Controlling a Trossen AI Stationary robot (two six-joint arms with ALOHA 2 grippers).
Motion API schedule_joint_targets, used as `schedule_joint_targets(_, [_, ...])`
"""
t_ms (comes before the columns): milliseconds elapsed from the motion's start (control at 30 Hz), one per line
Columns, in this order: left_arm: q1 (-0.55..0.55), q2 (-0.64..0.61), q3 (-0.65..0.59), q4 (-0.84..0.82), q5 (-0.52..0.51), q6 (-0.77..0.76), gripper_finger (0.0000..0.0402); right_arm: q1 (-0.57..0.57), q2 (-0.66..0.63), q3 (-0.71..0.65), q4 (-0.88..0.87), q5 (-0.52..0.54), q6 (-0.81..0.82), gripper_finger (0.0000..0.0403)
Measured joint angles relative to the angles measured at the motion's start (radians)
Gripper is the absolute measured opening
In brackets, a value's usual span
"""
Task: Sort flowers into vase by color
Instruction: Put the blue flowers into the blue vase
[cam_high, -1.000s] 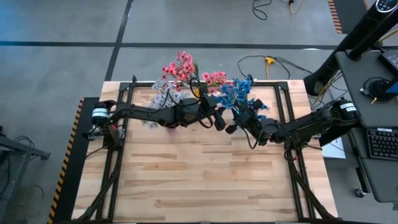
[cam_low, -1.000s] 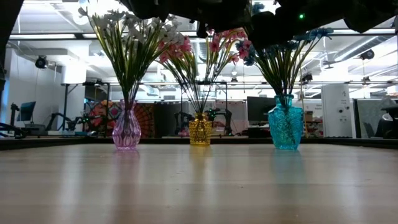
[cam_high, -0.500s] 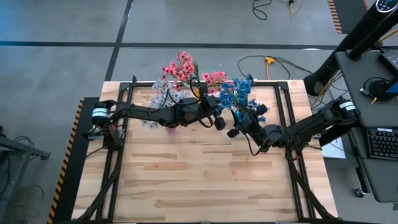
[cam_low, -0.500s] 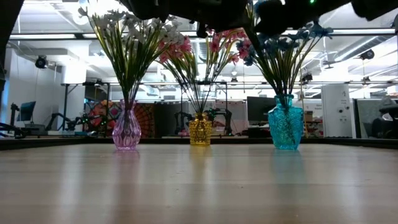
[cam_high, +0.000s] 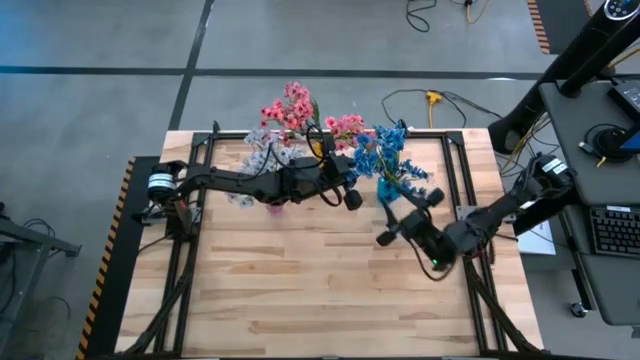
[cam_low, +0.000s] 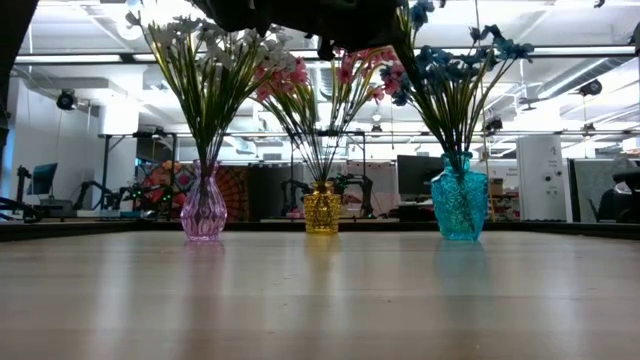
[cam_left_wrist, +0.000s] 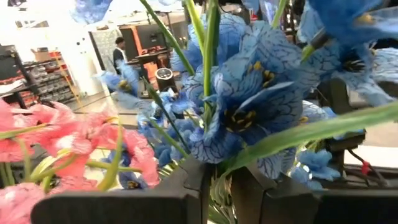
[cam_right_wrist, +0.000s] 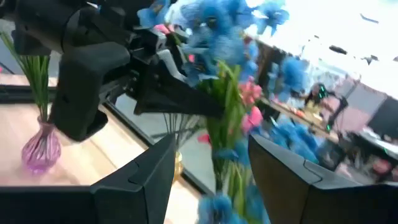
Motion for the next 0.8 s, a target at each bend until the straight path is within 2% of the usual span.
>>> schedule_joint_targets(67, [-0.001,0.000,0.000,-0.011,0.013,0.009,0.0031,0.067,0.000,0.011,-0.001,0.076,0.002,0.0195])
schedule_joint_targets(200, [-0.002,0.000,0.000,-0.022,0.059,0.026,0.0031,0.208,0.000,0.013,0.000,0.085,0.081,0.0196])
schedule_joint_targets(367, [-0.002,0.000,0.000,-0.022,0.065,0.044,0.0031,0.313,-0.001,0.013,0.002,0.085,0.200,0.0190])
schedule_joint_targets(667, [-0.002,0.000,0.000,-0.046,0.189,0.143,0.0031,0.336,-0.007,0.016,0.006,0.086,0.304,0.0181])
schedule_joint_targets(800, [-0.002,0.000,0.000,-0.047,0.202,0.168,0.0031,0.336,-0.011,0.016,0.006,0.086,0.343,0.0176])
